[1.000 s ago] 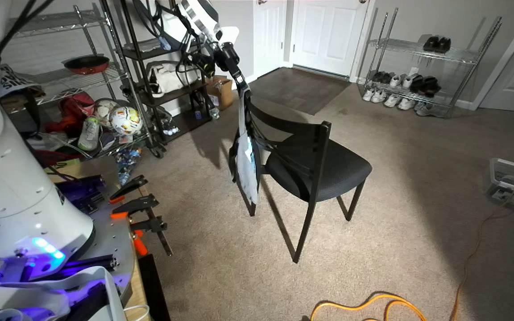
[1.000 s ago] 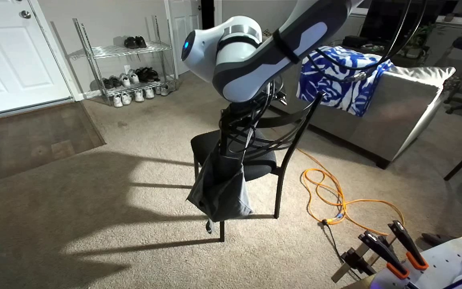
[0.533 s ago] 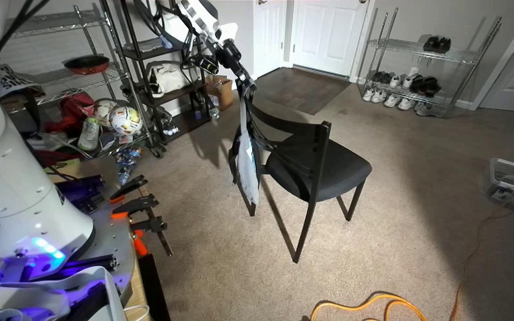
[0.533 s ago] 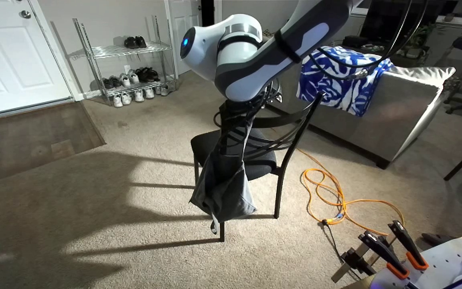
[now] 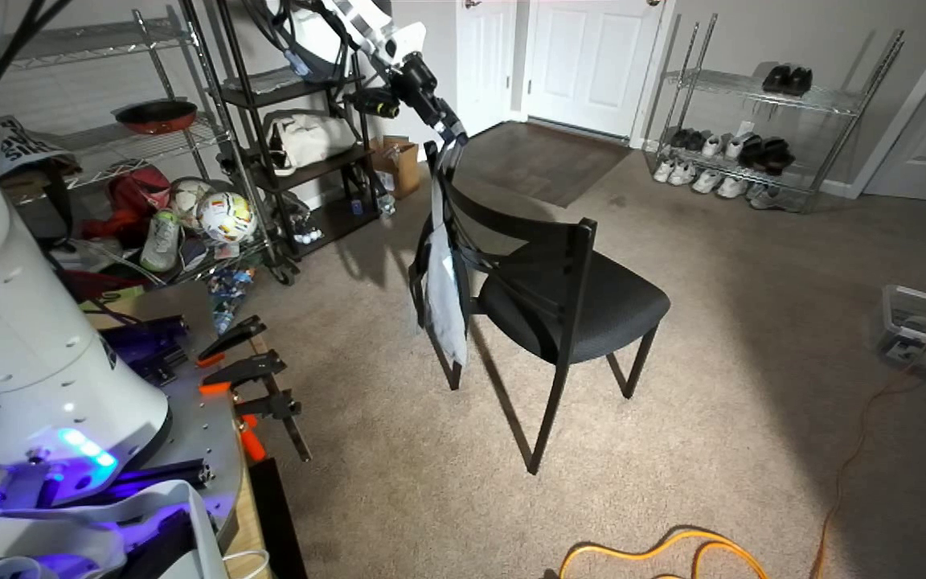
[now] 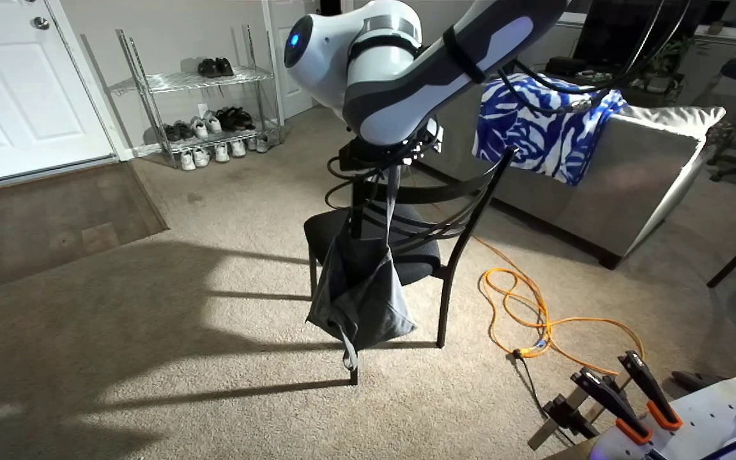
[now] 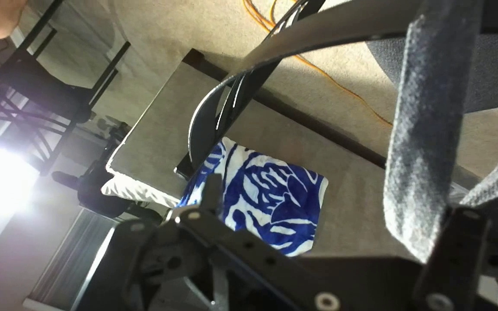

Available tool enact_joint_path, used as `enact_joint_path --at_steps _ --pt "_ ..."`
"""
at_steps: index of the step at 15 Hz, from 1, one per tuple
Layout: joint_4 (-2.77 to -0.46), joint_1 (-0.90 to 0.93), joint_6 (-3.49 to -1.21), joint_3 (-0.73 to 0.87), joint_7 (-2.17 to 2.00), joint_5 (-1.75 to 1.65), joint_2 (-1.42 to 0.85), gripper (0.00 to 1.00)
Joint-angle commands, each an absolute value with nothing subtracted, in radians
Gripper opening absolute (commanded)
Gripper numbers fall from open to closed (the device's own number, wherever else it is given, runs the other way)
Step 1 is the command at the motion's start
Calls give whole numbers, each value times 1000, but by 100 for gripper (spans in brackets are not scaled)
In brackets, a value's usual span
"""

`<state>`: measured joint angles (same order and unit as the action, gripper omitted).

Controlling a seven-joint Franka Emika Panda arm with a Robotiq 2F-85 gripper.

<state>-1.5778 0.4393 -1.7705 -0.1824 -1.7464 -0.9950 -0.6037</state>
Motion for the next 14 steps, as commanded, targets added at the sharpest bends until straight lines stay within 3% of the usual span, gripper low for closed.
enact_joint_path --at_steps 1,14 --pt "-1574 414 -1793 -200 -1736 -890 -583 100" --pt "-1574 415 -1813 -115 -1759 -513 -581 100"
